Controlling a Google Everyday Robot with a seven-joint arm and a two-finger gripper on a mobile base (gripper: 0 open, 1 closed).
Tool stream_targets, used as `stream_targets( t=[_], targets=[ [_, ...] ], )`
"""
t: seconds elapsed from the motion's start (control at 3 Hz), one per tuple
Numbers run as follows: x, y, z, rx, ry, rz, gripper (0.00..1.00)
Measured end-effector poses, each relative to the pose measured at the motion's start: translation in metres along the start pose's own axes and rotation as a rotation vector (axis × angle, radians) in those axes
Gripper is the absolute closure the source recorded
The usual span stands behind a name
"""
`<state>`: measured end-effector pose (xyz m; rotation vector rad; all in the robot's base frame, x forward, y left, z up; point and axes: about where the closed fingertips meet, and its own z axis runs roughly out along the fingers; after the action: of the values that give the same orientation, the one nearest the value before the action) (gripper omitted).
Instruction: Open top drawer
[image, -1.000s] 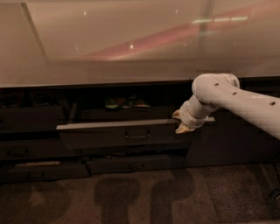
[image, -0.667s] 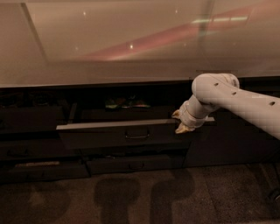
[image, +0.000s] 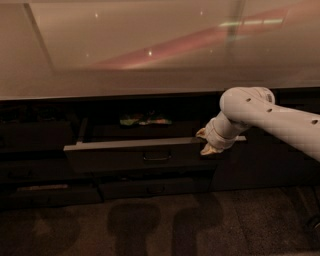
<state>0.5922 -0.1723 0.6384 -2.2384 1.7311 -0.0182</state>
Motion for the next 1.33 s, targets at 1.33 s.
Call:
stream_targets(
  t=[1.33],
  targets=[
    [-0.0086,0.0052,-0.0082,0.014,-0.036,-0.016,1.00]
  ],
)
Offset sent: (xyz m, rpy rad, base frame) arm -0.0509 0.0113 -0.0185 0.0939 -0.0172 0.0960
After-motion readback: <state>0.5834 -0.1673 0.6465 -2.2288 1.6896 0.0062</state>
